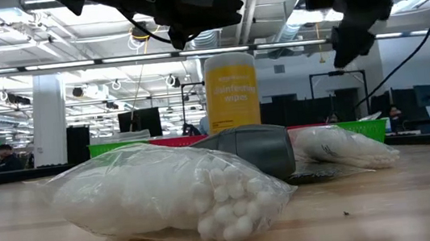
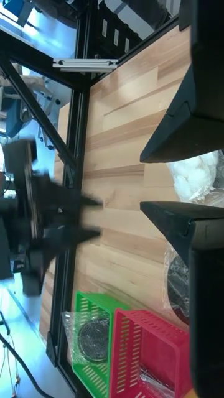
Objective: Pick & Place Travel size toiletries
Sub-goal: Put the white cotton pack into the left green bin
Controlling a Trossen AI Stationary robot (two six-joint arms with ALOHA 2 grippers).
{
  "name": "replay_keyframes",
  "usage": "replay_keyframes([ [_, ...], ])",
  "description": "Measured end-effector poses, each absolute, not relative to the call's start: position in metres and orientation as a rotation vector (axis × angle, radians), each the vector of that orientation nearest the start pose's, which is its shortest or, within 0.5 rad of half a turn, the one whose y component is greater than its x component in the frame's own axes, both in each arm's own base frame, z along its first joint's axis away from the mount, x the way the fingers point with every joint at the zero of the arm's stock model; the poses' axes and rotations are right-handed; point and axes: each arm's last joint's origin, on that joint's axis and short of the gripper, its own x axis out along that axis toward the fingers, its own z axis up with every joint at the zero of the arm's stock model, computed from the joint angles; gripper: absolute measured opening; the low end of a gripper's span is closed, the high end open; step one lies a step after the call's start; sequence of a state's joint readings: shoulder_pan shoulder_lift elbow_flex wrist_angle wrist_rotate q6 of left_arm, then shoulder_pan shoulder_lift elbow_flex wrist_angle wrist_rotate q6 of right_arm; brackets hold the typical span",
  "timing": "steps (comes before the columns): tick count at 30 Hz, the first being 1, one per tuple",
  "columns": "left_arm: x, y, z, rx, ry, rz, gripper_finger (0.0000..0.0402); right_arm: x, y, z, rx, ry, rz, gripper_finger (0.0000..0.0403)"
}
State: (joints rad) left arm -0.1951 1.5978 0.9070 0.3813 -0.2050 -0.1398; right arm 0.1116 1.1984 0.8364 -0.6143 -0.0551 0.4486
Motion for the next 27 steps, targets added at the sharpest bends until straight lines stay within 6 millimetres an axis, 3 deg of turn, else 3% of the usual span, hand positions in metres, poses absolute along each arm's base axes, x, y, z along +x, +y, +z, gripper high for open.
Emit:
replay_keyframes([
  [5, 0.34, -0.061, 0.228, -0.1, 0.302, 0.034, 0.0103, 0.23, 0.059, 0.245, 0.346, 0.904, 0.05, 0.0163],
  [12, 0.34, -0.062, 0.228, -0.101, 0.302, 0.032, 0.0103, 0.229, 0.087, 0.246, 0.254, 0.829, 0.069, 0.015],
  [19, 0.34, -0.064, 0.228, -0.105, 0.303, 0.028, 0.0103, 0.249, 0.113, 0.211, 0.15, 0.905, 0.124, 0.015],
  [27, 0.339, -0.069, 0.228, -0.102, 0.309, 0.012, 0.0103, 0.272, 0.126, 0.179, 0.092, 0.985, 0.12, 0.016],
])
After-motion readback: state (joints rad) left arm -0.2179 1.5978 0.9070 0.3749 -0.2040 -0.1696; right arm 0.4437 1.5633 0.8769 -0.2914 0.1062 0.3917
